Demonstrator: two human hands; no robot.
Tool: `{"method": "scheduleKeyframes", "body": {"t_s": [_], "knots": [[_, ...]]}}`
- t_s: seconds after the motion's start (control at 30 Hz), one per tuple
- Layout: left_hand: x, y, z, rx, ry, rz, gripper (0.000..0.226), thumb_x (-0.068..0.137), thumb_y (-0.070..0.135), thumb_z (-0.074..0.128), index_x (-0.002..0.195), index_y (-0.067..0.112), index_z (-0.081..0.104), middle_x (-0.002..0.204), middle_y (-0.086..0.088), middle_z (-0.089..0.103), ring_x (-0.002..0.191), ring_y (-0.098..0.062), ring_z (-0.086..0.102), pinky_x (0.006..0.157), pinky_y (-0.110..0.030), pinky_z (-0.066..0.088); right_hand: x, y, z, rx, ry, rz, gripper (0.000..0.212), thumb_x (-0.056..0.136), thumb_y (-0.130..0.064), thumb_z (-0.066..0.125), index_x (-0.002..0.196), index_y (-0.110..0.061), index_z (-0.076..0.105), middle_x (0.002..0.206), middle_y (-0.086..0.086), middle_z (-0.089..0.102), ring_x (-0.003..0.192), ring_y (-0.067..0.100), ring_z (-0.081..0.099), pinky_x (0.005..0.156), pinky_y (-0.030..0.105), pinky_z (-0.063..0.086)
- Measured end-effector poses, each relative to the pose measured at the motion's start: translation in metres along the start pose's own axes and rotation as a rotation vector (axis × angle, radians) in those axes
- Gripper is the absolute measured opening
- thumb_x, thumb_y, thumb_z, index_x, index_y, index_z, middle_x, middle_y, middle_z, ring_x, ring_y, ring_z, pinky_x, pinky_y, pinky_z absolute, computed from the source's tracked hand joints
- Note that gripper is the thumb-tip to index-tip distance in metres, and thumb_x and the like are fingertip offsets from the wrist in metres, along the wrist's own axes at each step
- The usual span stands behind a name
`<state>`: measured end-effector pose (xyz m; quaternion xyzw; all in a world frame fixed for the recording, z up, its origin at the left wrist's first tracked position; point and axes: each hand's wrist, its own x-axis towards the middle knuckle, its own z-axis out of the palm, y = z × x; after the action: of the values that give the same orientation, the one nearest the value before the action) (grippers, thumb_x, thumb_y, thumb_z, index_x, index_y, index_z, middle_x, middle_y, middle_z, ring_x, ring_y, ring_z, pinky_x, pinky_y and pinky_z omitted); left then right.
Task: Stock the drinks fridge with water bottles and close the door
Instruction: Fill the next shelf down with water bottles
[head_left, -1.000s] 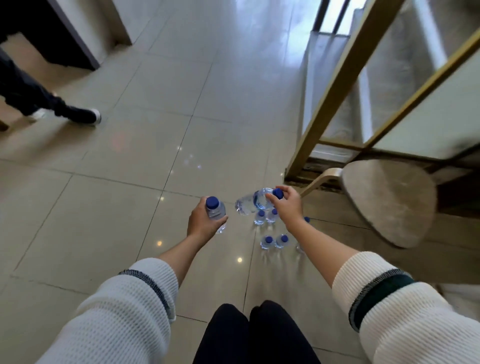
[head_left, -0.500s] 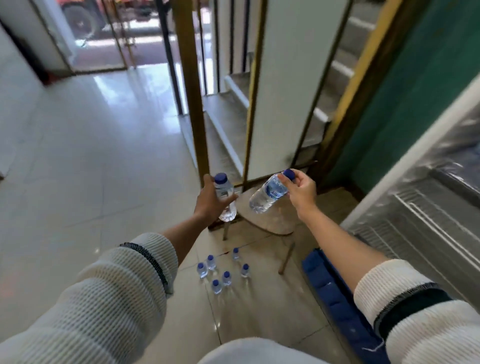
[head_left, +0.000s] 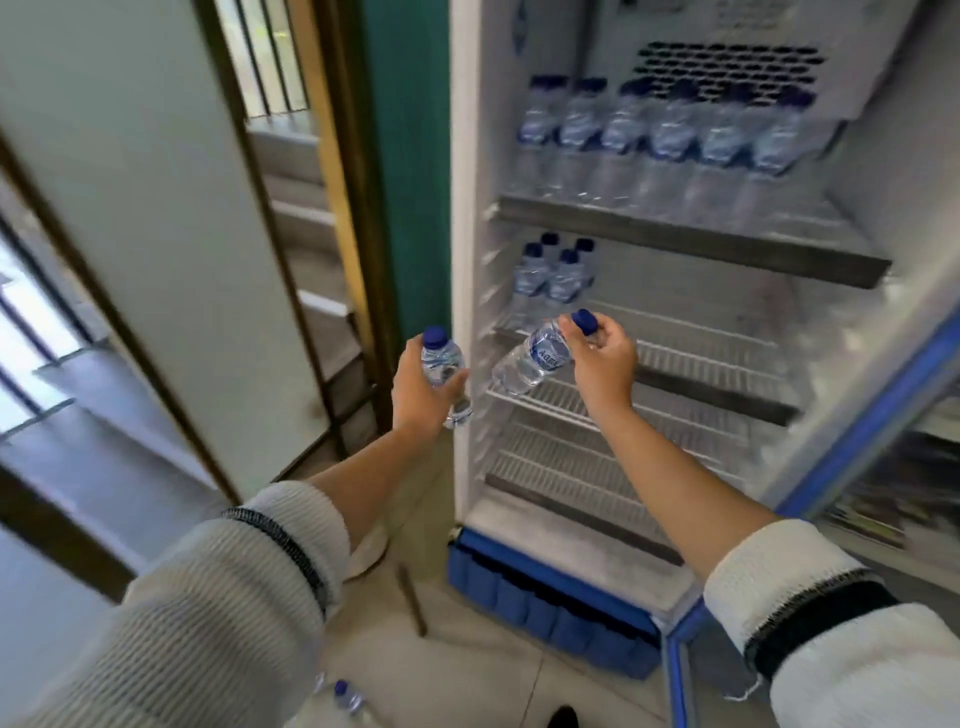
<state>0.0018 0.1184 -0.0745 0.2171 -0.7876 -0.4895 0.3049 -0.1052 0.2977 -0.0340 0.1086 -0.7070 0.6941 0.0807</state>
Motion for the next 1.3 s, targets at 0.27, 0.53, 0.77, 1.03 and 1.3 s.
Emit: {"method": "scheduleKeyframes", "body": {"t_s": [0.27,0.53,0.77,1.03,1.3], "knots": [[0.070,0.039,0.120,-0.052,-0.079,0.120,0.072,0.079,0.038,0.077,0.139,0.022,0.041,0.134,0.004,0.055,0.121,-0.015,0.053,0.105,-0.036,0.044,0.103,0.032,-0.058,0.078,0.350,0.019,0.020,0.087,-0.030,0.070,0.092,-0.013,0.061,0.084,0.004,0.066,0.077,0.015,0.063,0.071,0.025,0.054],[0.117,0.043,0.148,-0.050,0.036,0.212,0.061,0.075,0.036,0.080,0.127,0.023,0.051,0.116,0.008,0.061,0.104,-0.010,0.059,0.094,-0.034,0.051,0.188,0.054,-0.053,-0.103,0.327,0.018,0.023,0.085,-0.024,0.073,0.092,-0.006,0.060,0.089,0.012,0.065,0.082,0.023,0.062,0.077,0.034,0.050],[0.139,0.032,0.147,0.030,-0.033,0.270,0.064,0.073,0.038,0.081,0.128,0.023,0.052,0.113,0.015,0.057,0.103,-0.004,0.055,0.093,-0.028,0.051,0.225,0.065,-0.019,-0.528,0.103,-0.018,0.044,0.080,-0.056,0.068,0.083,-0.013,0.069,0.078,0.004,0.071,0.071,0.021,0.066,0.063,0.034,0.054],[0.156,0.024,0.147,0.130,-0.086,0.314,0.076,0.072,0.055,0.076,0.135,0.022,0.050,0.123,0.007,0.051,0.106,-0.005,0.053,0.091,-0.027,0.053,0.241,0.058,-0.009,-0.540,-0.014,0.051,0.042,0.078,-0.053,0.071,0.090,-0.013,0.063,0.078,0.000,0.064,0.070,0.019,0.062,0.067,0.035,0.054],[0.149,0.031,0.151,0.109,-0.069,0.422,0.067,0.071,0.051,0.078,0.127,0.020,0.055,0.116,0.006,0.054,0.098,-0.004,0.054,0.084,-0.025,0.054,0.228,0.062,-0.023,-0.432,-0.134,0.064,0.053,0.083,-0.036,0.072,0.126,-0.010,0.055,0.126,0.004,0.059,0.114,0.022,0.058,0.088,0.028,0.046]]}}
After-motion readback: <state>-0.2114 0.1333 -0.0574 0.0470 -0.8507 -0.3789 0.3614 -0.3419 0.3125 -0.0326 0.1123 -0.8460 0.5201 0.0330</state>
